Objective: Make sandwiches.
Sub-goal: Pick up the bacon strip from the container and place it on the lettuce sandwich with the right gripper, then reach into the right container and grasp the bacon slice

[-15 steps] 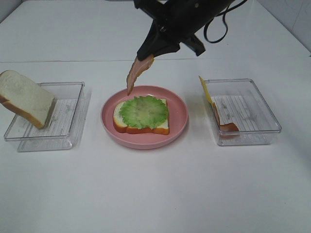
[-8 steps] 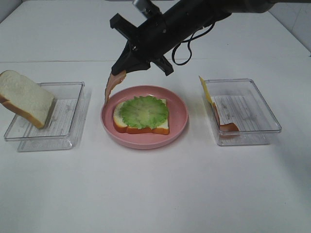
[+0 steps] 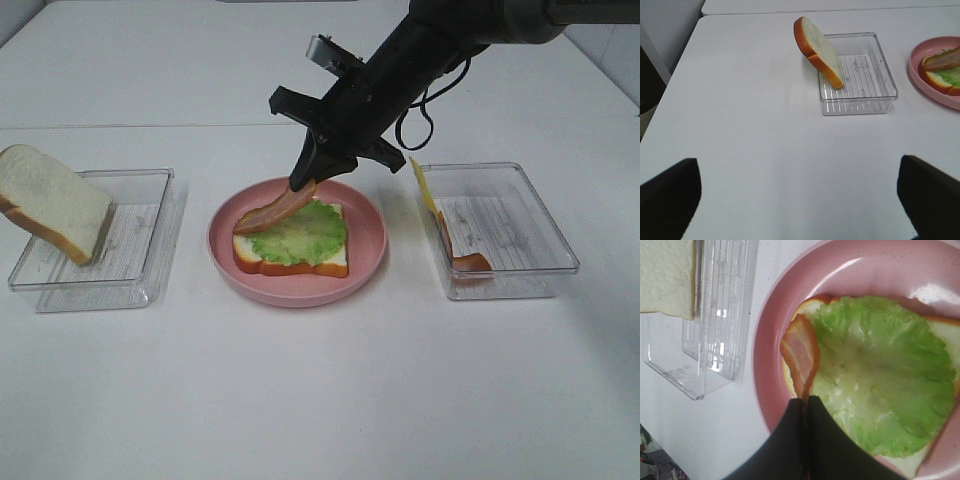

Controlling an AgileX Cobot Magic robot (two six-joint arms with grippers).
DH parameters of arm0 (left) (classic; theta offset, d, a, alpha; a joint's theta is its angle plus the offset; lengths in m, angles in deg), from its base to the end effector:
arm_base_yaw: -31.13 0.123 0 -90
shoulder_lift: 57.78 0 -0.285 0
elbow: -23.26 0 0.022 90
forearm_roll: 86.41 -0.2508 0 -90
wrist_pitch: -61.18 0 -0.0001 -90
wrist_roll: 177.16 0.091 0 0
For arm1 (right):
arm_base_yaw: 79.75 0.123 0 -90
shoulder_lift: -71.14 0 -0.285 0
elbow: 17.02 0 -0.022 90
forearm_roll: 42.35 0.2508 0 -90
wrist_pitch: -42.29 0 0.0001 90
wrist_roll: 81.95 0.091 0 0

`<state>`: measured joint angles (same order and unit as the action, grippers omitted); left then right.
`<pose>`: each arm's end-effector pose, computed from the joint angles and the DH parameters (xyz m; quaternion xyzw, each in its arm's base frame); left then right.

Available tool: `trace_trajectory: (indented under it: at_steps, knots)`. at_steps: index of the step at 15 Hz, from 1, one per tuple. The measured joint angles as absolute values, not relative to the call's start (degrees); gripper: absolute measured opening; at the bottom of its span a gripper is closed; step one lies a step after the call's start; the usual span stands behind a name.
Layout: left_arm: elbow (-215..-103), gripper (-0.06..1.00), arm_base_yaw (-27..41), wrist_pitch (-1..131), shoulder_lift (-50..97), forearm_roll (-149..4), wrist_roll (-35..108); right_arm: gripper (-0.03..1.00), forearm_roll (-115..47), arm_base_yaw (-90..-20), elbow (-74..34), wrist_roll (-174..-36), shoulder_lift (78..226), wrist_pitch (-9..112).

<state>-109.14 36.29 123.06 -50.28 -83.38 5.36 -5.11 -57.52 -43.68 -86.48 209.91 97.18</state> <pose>-0.0081 -0.0050 0.2805 -0.0181 0.8521 0.0087 0.5231 0.4283 0.2237 0.1622 -0.0691 0.9514 0.2935 0.0629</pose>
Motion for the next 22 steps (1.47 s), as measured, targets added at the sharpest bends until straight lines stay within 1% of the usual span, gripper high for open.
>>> trace_trajectory:
  at_steps: [3,4,5,7,8,9,10,12,15,16,17,19,22]
  knots:
    - [-109.14,0.99,36.29,123.06,-50.28,-83.38,5.36,0.02,-8.09,-57.52,-43.68,-85.73,209.91,97.24]
    - [-109.14,0.99,36.29,123.06,-50.28,-83.38,5.36,0.04,-8.72,-57.52,-43.68,-85.45,209.91,97.01]
    - [-109.14,0.99,36.29,123.06,-50.28,-83.38,5.36,0.14,-9.35,-57.52,-43.68,-85.28,209.91,96.72]
    - [-109.14,0.99,36.29,123.06,-50.28,-83.38,5.36,0.51,-10.78,-57.52,-43.68,-85.28,209.91,96.21]
    - [-109.14,0.99,36.29,123.06,-50.28,-83.38,5.36,0.58,-11.75,-57.52,-43.68,-85.28,209.91,96.21]
    - [-109.14,0.99,36.29,123.06,-50.28,-83.38,5.36,0.71,-12.33,-57.52,-43.68,-85.28,209.85,96.32]
    - [-109.14,0.99,36.29,123.06,-50.28,-83.38,5.36,0.77,-13.36,-57.52,-43.68,-85.28,209.56,96.72]
    - [-109.14,0.99,36.29,123.06,-50.28,-83.38,5.36,0.8,-16.17,-57.52,-43.68,-84.99,207.27,97.81]
    - [-109.14,0.99,36.29,123.06,-50.28,-83.38,5.36,0.81,-21.44,-57.52,-43.85,-82.87,200.57,102.8]
    - [-109.14,0.99,36.29,123.06,-50.28,-83.38,5.36,0.81,-24.25,-57.46,-43.85,-80.81,198.74,105.78]
    - [-109.14,0.99,36.29,123.06,-50.28,-83.38,5.36,0.81,-30.49,-57.46,-43.85,-76.68,196.84,110.53]
    - [-109.14,0.99,36.29,123.06,-50.28,-83.38,5.36,0.81,-36.91,-57.46,-43.56,-72.84,196.39,111.51]
    - [-109.14,0.99,36.29,123.06,-50.28,-83.38,5.36,0.81,-38.28,-57.46,-36.86,-70.67,193.98,111.79]
